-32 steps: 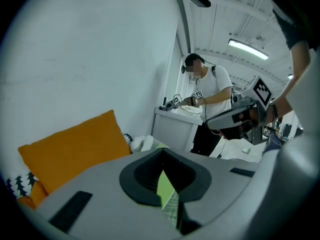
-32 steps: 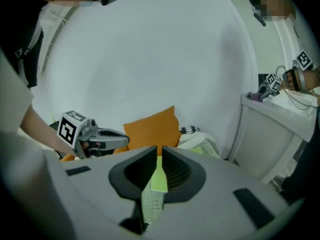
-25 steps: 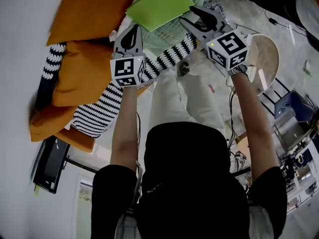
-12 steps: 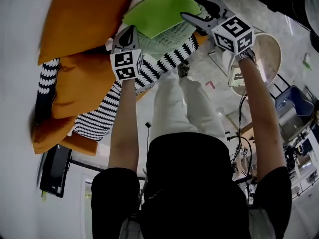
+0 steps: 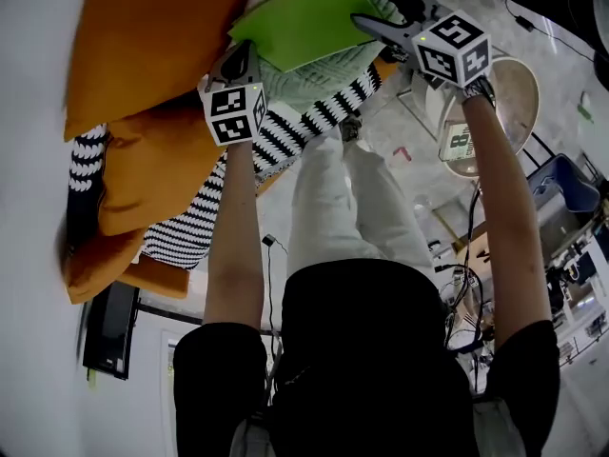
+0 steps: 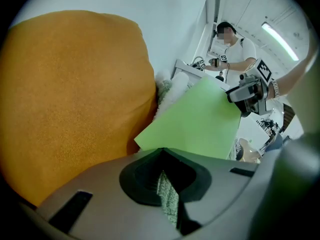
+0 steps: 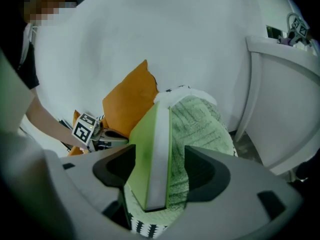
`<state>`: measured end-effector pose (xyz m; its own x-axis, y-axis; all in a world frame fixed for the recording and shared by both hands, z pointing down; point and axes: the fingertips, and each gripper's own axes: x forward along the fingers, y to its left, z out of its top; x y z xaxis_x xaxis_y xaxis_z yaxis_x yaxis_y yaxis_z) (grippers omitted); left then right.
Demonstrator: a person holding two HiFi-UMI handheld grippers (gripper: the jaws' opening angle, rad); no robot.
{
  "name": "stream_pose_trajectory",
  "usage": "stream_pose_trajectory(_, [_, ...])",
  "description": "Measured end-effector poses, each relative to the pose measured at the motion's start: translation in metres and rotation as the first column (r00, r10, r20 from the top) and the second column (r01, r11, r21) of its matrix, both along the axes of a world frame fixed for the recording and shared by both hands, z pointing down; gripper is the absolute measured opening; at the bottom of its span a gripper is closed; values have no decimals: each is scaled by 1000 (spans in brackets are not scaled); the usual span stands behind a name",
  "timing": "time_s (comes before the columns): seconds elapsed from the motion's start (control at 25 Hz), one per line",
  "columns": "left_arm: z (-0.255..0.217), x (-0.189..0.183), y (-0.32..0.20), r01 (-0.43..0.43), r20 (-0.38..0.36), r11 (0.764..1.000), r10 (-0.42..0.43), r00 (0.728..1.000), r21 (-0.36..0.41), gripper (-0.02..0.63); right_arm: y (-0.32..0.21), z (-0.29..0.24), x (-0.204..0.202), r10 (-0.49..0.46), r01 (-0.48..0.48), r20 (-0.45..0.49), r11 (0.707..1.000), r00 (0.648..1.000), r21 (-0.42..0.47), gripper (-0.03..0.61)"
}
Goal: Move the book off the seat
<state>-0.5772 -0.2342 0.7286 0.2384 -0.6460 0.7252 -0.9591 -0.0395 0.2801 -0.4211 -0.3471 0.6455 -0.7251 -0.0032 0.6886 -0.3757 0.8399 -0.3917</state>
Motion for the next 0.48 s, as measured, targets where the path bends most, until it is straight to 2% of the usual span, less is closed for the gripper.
stream_pose_trajectory(0.48, [6, 1, -1, -19, -11, 1000, 19, 1000, 7, 9, 35, 24, -29, -84, 86, 25, 990, 996, -111, 295])
